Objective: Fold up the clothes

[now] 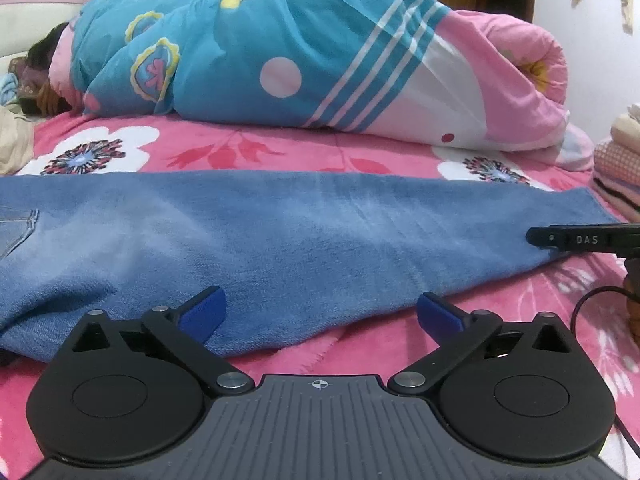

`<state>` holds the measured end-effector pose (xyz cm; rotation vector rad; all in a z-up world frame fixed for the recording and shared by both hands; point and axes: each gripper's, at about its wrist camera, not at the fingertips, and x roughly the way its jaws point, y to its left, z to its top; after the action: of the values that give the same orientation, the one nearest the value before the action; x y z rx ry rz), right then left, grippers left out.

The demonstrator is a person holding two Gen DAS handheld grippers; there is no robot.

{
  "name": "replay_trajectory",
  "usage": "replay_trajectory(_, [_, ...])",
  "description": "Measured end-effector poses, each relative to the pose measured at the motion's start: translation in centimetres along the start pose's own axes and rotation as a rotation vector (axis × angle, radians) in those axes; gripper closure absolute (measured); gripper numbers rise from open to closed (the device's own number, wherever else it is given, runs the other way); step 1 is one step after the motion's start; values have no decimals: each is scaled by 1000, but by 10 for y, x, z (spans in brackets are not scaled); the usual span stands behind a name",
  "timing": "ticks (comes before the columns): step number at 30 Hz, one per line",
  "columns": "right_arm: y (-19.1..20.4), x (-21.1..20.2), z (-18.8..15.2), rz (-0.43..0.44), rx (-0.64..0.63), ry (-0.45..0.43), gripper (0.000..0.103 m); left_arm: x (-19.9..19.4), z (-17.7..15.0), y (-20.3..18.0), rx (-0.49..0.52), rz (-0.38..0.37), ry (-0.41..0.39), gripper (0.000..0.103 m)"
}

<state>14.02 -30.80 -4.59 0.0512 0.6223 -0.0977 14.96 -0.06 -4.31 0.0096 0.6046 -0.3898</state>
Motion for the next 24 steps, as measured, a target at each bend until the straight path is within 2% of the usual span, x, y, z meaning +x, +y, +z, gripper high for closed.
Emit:
replay_trajectory(10, [1, 1, -1, -4, -16, -11, 60, -2, 0, -5, 16, 63, -8, 0])
replay_trajectory(13, [1, 1, -2, -5, -16, -12, 60, -14, 1, -1, -17, 90, -82, 0])
replay_trajectory(16, [2, 1, -2, -6, -16, -14, 60, -22, 4, 3, -45, 84, -151, 0])
replay_trajectory(17, [2, 1, -2, -6, -16, -14, 60, -21, 5, 5, -54, 92, -144, 0])
replay_trajectory(20, [3, 0, -3, -10, -18, -14, 59, 1, 6, 12, -92, 139, -17, 0])
replay_trajectory(24, [3, 0, -3, -14, -21, -15, 58, 5, 7, 12, -90, 149, 1, 0])
